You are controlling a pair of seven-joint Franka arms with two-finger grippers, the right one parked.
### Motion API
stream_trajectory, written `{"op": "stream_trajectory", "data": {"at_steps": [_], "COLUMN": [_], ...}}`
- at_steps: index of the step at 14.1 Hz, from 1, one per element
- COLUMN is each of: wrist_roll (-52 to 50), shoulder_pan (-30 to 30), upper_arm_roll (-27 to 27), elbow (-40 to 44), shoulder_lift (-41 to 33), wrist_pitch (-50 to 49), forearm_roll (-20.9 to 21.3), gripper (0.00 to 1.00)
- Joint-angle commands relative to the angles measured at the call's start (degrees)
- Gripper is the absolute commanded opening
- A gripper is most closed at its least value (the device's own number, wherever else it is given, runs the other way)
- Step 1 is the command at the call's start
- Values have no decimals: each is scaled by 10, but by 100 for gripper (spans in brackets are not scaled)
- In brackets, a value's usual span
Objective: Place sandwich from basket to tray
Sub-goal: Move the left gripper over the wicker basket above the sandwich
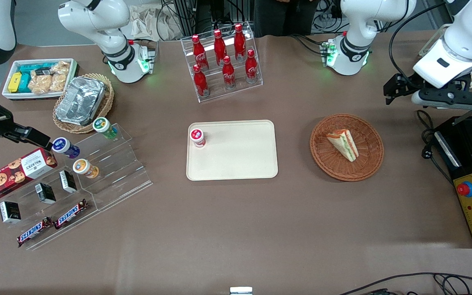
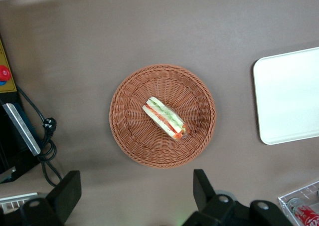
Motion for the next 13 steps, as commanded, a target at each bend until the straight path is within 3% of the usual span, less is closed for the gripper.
{"op": "stream_trajectory", "data": {"at_steps": [1, 3, 5, 6, 8, 10, 13], "wrist_roll": [12, 12, 7, -13, -83, -222, -282], "shoulder_pan": [-6, -6, -8, -8, -8, -11, -12], "upper_arm_roll": [5, 5, 4, 4, 3, 0, -1], "elbow": [-7, -11, -15, -16, -38, -48, -58], "shoulder_lift": [-11, -9, -6, -6, -14, -15, -15], "wrist_pitch": [-6, 2, 19, 17, 18, 19, 22], "forearm_roll": [11, 15, 55, 56, 37, 34, 27], "gripper": [100, 100, 100, 100, 100, 100, 100]}}
